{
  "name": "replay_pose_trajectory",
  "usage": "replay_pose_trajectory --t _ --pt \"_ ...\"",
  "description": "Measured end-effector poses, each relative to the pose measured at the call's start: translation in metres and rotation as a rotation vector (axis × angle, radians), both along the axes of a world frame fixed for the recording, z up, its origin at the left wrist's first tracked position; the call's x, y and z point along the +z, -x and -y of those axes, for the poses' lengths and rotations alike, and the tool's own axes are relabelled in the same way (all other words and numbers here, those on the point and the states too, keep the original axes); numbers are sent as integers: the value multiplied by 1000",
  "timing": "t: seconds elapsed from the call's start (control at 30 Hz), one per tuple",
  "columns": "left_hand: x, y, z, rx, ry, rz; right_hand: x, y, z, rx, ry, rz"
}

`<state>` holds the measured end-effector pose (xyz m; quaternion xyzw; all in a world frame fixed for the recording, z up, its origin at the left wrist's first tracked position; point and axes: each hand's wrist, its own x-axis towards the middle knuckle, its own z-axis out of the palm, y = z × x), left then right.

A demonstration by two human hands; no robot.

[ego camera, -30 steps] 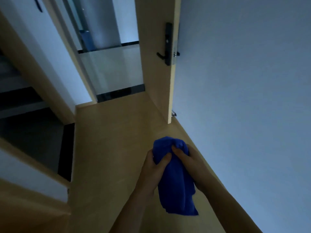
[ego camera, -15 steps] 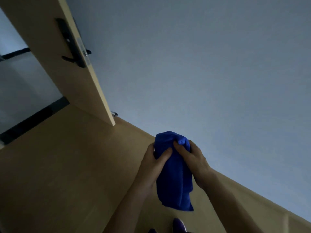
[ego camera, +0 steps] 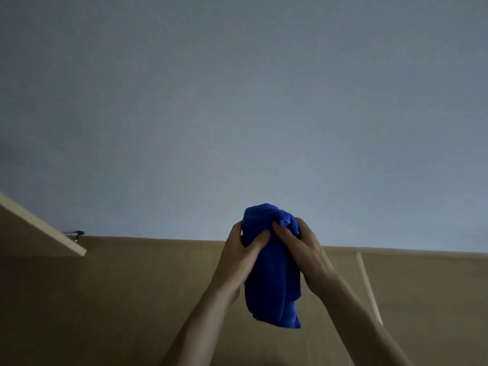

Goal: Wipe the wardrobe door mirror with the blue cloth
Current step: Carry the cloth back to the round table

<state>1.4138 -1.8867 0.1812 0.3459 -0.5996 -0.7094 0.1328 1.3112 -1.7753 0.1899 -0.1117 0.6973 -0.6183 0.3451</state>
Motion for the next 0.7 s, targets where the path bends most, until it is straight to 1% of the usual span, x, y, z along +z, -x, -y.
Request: replay_pose_trajectory --t 0.4,0.57,0.7 --pt "10 152 -155 -322 28 -46 -1 102 -183 -381 19 -47" --pt "8 201 -224 -488 7 -71 -4 122 -259 -546 49 -57" --pt "8 232 -267 -643 -27 -71 -7 130 -304 -672 45 -65"
